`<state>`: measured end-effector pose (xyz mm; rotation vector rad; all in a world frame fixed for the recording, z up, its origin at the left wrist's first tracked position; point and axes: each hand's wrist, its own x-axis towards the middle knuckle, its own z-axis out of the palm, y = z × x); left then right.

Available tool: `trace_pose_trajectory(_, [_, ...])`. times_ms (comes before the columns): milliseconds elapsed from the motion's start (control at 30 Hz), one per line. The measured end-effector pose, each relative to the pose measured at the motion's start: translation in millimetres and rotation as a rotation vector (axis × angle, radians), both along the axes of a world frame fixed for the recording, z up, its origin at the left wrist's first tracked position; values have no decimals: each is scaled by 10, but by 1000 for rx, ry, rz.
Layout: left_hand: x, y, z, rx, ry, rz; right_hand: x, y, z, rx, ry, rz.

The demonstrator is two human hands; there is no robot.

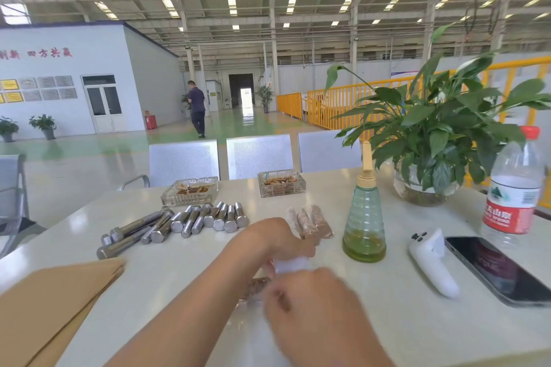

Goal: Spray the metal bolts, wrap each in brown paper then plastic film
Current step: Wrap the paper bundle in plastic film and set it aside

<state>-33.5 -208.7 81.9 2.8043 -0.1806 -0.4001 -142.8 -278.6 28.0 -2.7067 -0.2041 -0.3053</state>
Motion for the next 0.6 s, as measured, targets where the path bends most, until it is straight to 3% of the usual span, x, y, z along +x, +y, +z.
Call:
trace_pose_trajectory(100, [-26,-18,21,-11,84,-47,56,-373,43,307,-264,-254])
trace_pose_trajectory(233, [-2,-19,18,70,23,-72,445,-462,-87,607,-45,-76])
trace_pose_trajectory(400, [49,39,17,172,-1,-201,562,-454,-132,734,227,102])
trace_pose_trajectory(500, [31,34,11,207,-33,-236,544,-410,-173,803,242,172])
trace_pose_trajectory(600, [39,77,-74,219,-51,-303,556,-430,-122,843,167,71])
